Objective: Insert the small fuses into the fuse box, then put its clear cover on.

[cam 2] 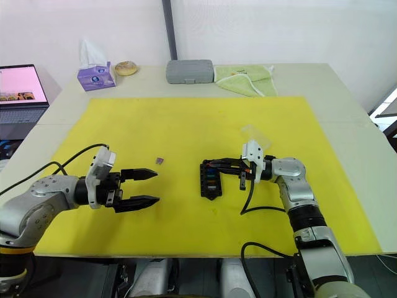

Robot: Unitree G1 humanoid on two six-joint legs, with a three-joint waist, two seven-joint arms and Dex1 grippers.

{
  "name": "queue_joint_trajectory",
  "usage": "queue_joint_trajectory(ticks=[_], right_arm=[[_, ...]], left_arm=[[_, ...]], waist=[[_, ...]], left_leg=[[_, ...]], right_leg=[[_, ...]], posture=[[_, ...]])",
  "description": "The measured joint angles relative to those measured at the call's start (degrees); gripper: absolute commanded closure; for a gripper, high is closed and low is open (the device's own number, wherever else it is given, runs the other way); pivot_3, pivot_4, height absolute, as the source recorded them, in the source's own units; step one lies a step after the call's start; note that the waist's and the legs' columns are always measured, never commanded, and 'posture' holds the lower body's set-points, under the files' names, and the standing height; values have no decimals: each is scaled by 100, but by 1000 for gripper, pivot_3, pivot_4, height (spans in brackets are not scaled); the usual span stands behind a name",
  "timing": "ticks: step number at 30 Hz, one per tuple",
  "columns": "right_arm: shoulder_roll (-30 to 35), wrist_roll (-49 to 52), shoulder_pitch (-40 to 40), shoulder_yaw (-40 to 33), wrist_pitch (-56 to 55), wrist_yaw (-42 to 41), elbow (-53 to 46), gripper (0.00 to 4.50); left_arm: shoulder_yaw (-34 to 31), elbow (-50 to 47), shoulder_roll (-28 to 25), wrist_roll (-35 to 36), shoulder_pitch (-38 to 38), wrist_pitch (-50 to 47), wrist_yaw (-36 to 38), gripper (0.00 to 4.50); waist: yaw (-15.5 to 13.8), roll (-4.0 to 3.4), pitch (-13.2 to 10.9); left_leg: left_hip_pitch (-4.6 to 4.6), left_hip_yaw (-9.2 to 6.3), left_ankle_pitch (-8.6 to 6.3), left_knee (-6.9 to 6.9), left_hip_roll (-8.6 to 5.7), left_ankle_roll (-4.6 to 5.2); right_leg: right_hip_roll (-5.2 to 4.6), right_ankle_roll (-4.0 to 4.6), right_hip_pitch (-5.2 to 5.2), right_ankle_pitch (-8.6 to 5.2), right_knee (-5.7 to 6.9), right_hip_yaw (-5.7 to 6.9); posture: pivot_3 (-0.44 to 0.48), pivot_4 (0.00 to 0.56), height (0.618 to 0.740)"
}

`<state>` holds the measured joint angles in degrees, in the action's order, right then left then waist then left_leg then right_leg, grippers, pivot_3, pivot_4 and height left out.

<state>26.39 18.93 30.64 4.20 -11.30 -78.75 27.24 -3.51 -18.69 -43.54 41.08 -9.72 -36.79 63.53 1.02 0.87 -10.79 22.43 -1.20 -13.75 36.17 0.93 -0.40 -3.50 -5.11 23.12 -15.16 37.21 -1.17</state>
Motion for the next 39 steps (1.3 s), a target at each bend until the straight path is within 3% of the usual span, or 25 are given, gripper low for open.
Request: queue_joint_trajectory(ticks=[21,25,39], right_arm=[[60,-115,390,97,9,-329,325,4500],[51,-75,376,32,61,-265,325,3016],[10,103,134,-127,267,-263,-3,3016]], left_arm=[[0,12,103,-48,3,0,-113,43],[0,12,103,-48,3,0,-121,0],[0,16,104,-48,3,-3,-124,0]], waist=[[10,0,0],[9,0,0],[6,-1,-1]], left_leg=[[0,0,0,-1,0,0],[0,0,0,-1,0,0],[2,0,0,-3,0,0]], right_leg=[[-1,0,1,0,0,0],[-1,0,1,0,-1,0],[-2,0,3,0,-2,0]], posture=[[0,150,740],[0,150,740],[0,150,740]])
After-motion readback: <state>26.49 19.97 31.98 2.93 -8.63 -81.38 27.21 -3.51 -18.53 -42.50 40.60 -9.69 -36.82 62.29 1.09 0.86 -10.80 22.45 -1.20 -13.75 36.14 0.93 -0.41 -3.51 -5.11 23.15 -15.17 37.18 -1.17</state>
